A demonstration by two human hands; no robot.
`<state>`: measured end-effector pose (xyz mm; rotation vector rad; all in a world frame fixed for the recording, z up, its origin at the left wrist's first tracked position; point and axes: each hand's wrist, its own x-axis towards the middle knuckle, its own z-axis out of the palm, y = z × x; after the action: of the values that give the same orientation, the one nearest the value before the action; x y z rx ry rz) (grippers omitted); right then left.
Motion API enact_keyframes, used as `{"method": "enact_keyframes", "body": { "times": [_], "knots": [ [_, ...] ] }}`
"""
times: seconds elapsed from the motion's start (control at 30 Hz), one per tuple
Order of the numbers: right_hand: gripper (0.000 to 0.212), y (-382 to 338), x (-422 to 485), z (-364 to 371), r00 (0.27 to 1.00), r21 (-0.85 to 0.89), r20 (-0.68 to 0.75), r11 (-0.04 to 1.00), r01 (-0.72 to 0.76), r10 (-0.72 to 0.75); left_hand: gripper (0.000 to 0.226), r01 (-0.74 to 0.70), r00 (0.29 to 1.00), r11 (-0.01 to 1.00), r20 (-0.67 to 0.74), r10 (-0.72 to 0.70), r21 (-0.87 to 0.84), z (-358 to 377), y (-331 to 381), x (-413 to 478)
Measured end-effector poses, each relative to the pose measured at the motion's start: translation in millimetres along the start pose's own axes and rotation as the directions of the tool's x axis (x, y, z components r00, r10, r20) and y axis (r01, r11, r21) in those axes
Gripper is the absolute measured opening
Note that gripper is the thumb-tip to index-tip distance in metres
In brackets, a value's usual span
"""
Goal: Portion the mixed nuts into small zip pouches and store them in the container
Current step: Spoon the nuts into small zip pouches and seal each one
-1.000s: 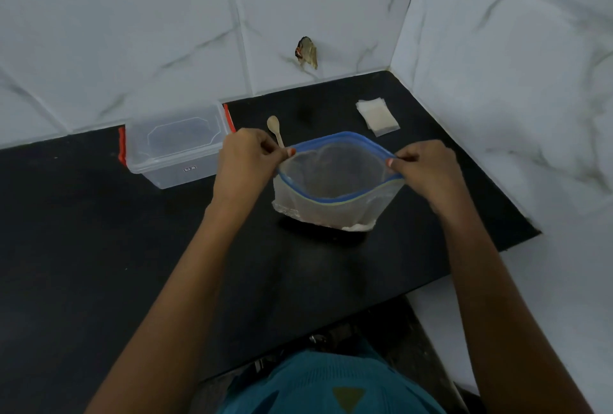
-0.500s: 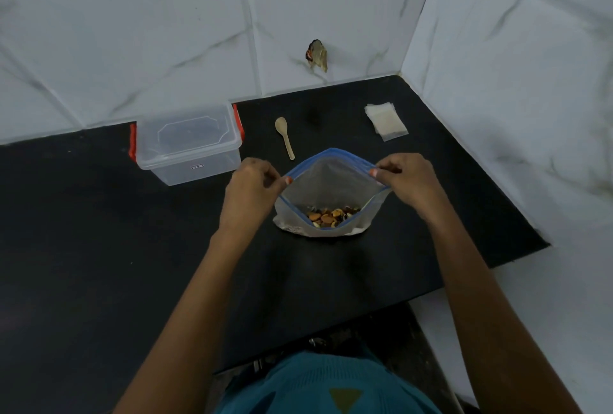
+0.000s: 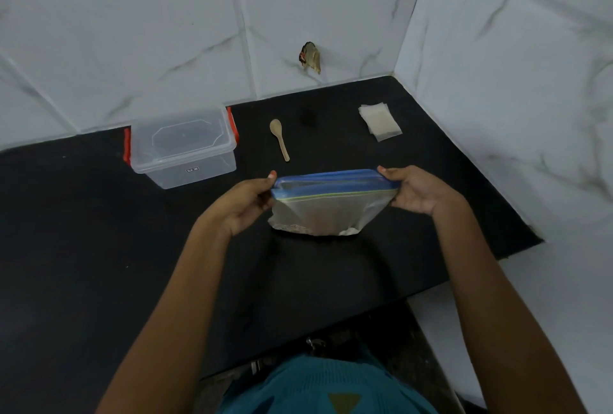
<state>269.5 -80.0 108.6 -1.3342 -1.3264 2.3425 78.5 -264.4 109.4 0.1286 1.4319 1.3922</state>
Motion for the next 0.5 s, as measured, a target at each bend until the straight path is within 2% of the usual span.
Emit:
{"method": "enact_keyframes", "body": {
  "times": [0.13,0.23,0.33,0.43,0.5],
  "knots": [
    [0.016,6,-1,0,1.000,0.149,0.019,0.989,-0.021,0.018,0.016,0.003,1.000,0.982,-0.028,-0.008,-0.191,4,-8,0],
    [0.023,8,-4,-1,0.998,0.151,0.055,0.989,0.013,-0.022,0.013,-0.033,0.999,0.990,-0.045,0.027,-0.139,5,-8,-7],
    [0.020,10,-6,-4,0.998,0.042,0.041,0.998,0.055,-0.057,0.008,-0.028,1.000,0.998,-0.011,0.028,-0.057,1,-4,-14],
    [0.021,8,-10,0,0.995,-0.171,-0.062,0.983,0.073,-0.084,0.011,-0.033,0.999,0.999,0.017,0.033,0.032,2,0,-19],
    [0.020,6,-13,5,0.982,-0.265,-0.149,0.961,0.074,-0.116,0.011,-0.030,0.999,0.998,-0.026,0.032,0.053,5,1,-19]
  ]
}}
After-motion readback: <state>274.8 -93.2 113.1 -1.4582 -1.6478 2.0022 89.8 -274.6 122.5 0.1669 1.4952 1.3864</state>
